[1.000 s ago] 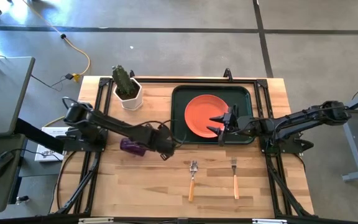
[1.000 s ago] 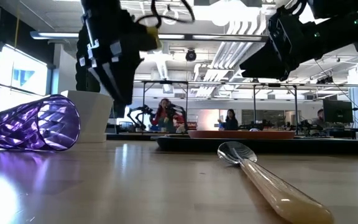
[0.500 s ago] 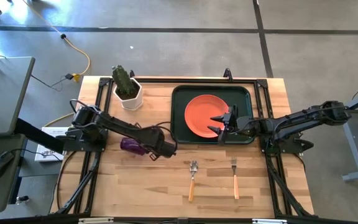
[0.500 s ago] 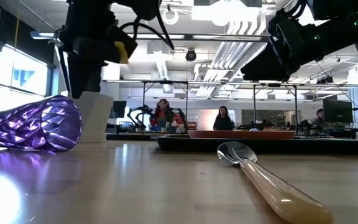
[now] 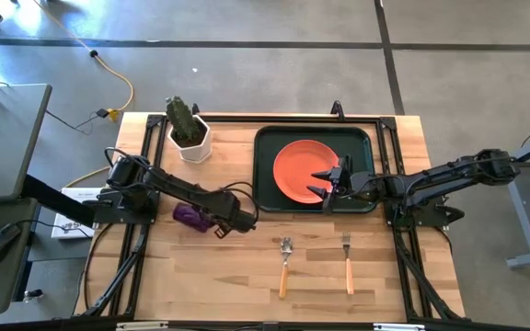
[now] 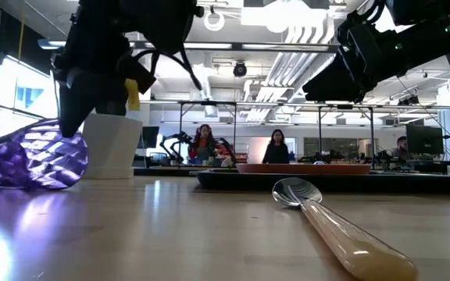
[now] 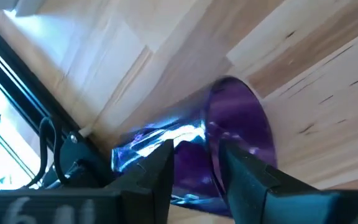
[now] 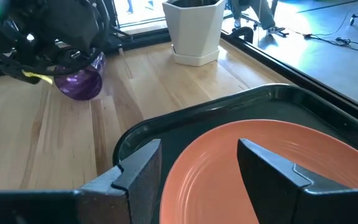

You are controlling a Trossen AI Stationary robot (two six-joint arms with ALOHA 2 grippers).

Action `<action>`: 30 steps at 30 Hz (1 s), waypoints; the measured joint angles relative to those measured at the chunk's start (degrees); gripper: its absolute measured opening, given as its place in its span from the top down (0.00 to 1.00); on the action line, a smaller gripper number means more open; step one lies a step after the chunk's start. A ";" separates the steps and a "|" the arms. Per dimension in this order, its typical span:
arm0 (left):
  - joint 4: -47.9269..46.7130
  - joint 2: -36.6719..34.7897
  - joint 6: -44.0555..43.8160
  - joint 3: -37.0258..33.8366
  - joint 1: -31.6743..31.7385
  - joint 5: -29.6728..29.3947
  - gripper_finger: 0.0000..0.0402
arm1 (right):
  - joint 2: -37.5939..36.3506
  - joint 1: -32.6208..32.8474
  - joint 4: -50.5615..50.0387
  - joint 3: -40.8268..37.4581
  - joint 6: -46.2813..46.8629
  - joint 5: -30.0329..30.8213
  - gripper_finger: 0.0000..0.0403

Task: Pick and place plate/cup/fork/spoon on tray
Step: Put the violet cup on the black tray to the top left of the orange plate

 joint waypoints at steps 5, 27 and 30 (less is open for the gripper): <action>-0.19 0.00 0.18 -1.66 0.04 1.43 0.86 | 0.00 0.00 0.16 0.00 0.00 0.00 0.49; 0.96 -0.04 8.22 8.59 -1.44 -11.64 0.98 | -0.34 0.00 0.33 0.00 -1.51 0.07 0.49; 1.81 -0.14 9.82 12.00 -2.33 -15.44 0.98 | -1.60 0.00 -0.38 0.02 -1.51 0.04 0.49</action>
